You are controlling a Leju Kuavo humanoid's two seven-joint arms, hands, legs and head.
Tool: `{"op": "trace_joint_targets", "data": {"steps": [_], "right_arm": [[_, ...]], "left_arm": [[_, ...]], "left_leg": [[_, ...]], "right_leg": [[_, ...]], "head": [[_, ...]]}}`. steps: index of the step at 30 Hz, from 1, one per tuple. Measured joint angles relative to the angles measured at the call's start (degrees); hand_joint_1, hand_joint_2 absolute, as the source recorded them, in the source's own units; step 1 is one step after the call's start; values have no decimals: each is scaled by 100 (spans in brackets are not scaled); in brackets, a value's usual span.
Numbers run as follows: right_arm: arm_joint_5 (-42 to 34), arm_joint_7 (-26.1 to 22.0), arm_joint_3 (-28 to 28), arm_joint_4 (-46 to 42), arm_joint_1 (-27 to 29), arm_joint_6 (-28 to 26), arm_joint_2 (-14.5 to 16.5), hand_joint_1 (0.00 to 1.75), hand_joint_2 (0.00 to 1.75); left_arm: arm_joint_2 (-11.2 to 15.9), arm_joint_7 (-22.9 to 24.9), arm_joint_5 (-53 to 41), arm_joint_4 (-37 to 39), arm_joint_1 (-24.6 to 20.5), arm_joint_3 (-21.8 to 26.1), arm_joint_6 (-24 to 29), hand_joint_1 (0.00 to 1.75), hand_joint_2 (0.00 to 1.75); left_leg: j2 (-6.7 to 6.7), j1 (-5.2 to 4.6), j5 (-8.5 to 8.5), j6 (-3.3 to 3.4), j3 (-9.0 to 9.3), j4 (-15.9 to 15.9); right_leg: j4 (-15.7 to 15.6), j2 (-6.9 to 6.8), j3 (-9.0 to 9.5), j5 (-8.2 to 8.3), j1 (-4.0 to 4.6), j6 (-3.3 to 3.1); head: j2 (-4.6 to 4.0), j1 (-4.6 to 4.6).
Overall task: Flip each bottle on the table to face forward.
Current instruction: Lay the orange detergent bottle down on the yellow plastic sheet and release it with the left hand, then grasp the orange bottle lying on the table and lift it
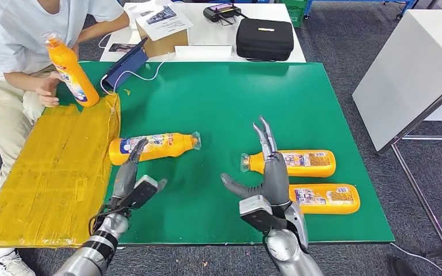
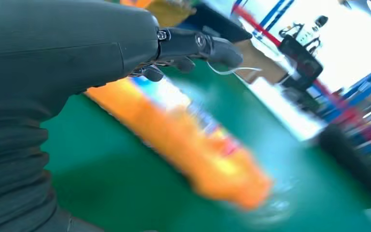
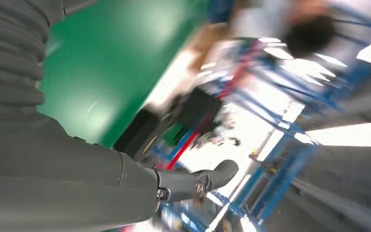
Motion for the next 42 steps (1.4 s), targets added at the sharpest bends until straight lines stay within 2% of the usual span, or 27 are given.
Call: {"op": "trace_joint_targets", "data": {"steps": [2, 5, 8, 12, 24, 31, 42], "right_arm": [[887, 558, -4, 147, -101, -6, -215, 0, 175], [1691, 1125, -65, 389, -279, 142, -556, 0, 175], [2032, 1391, -186, 601, -449, 318, -864, 0, 175], [2224, 1553, -372, 862, -636, 481, -1209, 0, 175], [2482, 1833, -617, 1699, -1236, 898, -1710, 0, 175], [2423, 1828, -625, 2441, -1612, 1371, -1866, 0, 175], [2425, 1765, -527, 3469, -2067, 1642, -1947, 0, 175]], "left_arm": [[-58, 64, 831, -1016, 463, -2, -677, 0, 175], [-82, 249, 1542, -2296, 994, -2, -1370, 0, 175], [-96, 321, 1855, -3105, 1313, -3, -1742, 0, 175], [-135, 325, 1960, -3723, 1547, -35, -1924, 0, 175], [-173, 314, 2032, -4252, 1690, -324, -2141, 0, 175], [-170, 314, 2192, -4273, 1673, -466, -2289, 0, 175], [-170, 314, 2316, -4245, 1557, -515, -2365, 0, 175]], "left_leg": [[2, -1, -3, 1, -4, 1], [-5, 1, -4, 2, -8, 1], [-7, 2, -3, 2, -10, 1], [-7, 3, -3, 2, -10, 1], [-7, 1, -3, 3, -12, 1], [-8, 2, -3, 3, -12, 2], [-8, 2, -2, 4, -12, 2]], "right_leg": [[-2, 1, -6, 0, 0, 1], [-3, -2, -6, -4, 1, 3], [-3, -4, -4, -6, 2, 6], [-2, -4, -4, -6, 3, 7], [-2, -4, -4, -5, 2, 8], [-2, -5, -4, -4, 2, 9], [-2, -5, -4, -4, 2, 9]], "head": [[0, -1], [0, -2], [0, -2], [0, -2], [0, -3], [1, -4], [0, -3]]}}
